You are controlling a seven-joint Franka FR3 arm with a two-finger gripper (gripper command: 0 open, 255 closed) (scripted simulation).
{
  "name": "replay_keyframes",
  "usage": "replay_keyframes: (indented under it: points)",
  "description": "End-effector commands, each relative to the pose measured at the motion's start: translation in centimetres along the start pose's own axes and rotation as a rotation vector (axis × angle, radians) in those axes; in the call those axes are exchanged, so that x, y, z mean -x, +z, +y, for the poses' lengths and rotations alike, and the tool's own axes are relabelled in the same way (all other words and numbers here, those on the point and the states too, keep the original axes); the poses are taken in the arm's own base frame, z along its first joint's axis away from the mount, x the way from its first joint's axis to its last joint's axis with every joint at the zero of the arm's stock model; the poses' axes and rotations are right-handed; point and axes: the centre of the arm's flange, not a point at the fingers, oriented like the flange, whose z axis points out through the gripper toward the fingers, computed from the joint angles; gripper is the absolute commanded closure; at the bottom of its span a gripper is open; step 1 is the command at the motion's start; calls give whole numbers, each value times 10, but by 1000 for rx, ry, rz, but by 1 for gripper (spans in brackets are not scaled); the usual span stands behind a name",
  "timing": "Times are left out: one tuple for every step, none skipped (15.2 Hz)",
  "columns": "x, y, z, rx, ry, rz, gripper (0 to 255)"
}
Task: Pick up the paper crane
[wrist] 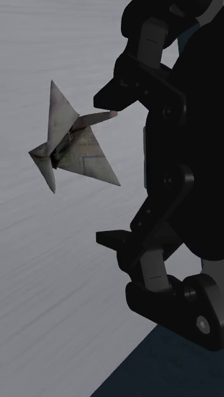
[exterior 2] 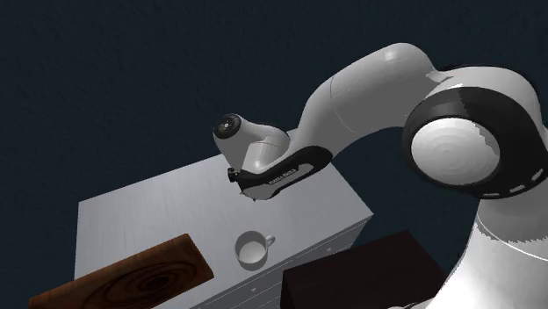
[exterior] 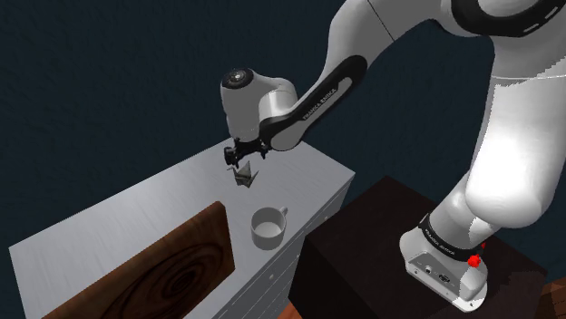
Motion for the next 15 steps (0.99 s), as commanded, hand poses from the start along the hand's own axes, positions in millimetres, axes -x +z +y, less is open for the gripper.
replay_keyframes:
  points:
    - [-3,22,-17,8,7,1,0]
    - [-5,32,-27,11,10,2,0]
    - [-5,35,-30,12,12,2,0]
    - [-4,40,-31,12,12,2,0]
    - [-3,46,-32,12,12,2,0]
    - [-2,51,-32,12,12,2,0]
    - [-1,56,-33,12,12,2,0]
    - [0,61,-34,12,12,2,0]
    - [2,66,-35,12,12,2,0]
    - [4,74,-36,12,12,2,0]
    - [4,74,-36,12,12,2,0]
    - [4,74,-36,12,12,2,0]
    - [4,74,-36,12,12,2,255]
    - [3,74,-36,12,12,2,255]
    - [3,74,-35,12,12,2,255]
